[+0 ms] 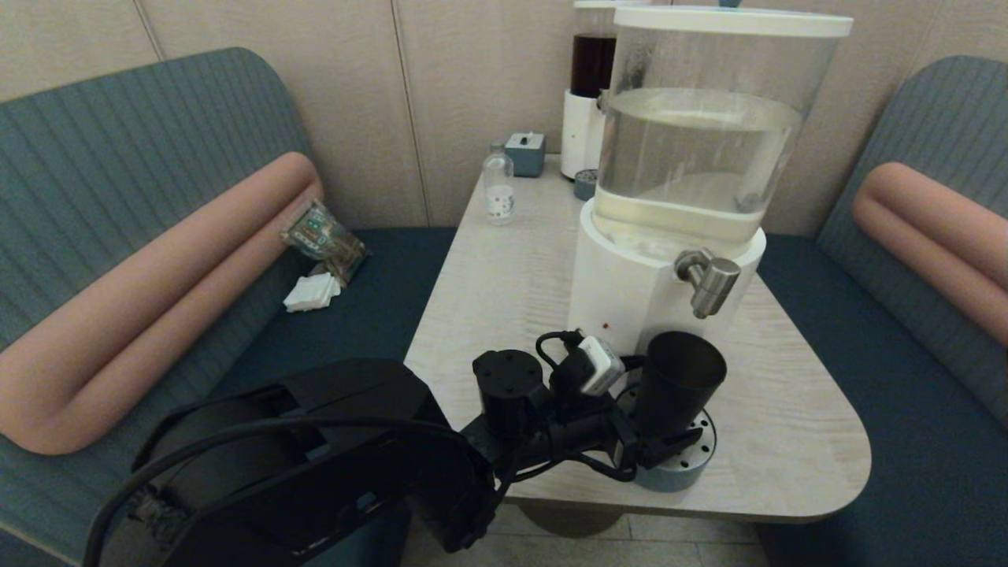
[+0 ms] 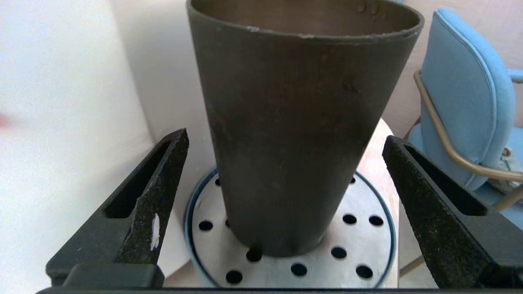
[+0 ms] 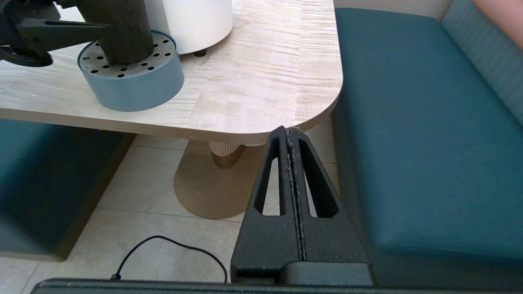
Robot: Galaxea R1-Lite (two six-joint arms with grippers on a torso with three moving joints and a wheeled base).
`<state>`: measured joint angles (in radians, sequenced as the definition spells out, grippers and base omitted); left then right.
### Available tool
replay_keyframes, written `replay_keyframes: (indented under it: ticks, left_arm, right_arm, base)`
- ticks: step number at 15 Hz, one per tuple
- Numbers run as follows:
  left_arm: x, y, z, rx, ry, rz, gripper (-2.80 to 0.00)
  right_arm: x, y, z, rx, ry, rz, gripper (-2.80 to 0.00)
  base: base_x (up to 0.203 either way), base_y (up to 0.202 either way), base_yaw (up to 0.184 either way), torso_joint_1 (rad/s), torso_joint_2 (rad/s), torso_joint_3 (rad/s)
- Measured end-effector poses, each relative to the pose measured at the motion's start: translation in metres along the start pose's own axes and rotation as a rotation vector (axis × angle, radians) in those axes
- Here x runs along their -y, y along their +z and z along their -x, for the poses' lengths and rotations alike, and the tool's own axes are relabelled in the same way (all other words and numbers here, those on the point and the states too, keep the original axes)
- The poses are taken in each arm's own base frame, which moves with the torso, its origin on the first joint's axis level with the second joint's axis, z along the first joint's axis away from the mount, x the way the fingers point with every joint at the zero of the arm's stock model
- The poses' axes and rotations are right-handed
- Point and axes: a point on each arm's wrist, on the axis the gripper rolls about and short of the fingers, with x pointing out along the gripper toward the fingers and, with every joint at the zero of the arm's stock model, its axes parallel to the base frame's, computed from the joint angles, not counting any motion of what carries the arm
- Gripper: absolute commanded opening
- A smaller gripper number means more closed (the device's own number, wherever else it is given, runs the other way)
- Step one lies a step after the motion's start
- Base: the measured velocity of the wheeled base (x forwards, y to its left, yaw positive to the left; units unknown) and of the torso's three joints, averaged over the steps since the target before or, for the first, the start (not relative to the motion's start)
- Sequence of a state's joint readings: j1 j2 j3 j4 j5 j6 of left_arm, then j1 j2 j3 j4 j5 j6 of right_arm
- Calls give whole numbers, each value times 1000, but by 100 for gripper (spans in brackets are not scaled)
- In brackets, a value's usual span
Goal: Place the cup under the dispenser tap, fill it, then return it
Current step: Place the cup next to the water dispenser
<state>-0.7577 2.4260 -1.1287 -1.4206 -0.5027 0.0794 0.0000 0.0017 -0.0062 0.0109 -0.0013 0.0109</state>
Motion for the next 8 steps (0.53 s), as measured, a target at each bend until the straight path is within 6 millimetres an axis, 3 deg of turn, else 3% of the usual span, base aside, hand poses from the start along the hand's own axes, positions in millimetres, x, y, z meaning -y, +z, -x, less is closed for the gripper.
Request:
replay_keyframes:
  ticks: [8]
  left_arm:
    - [-6, -4, -13, 32, 3, -16, 0]
  right_arm:
    - [0, 0, 0, 0, 0, 0, -280]
  base:
    - [0, 0, 0, 0, 0, 0]
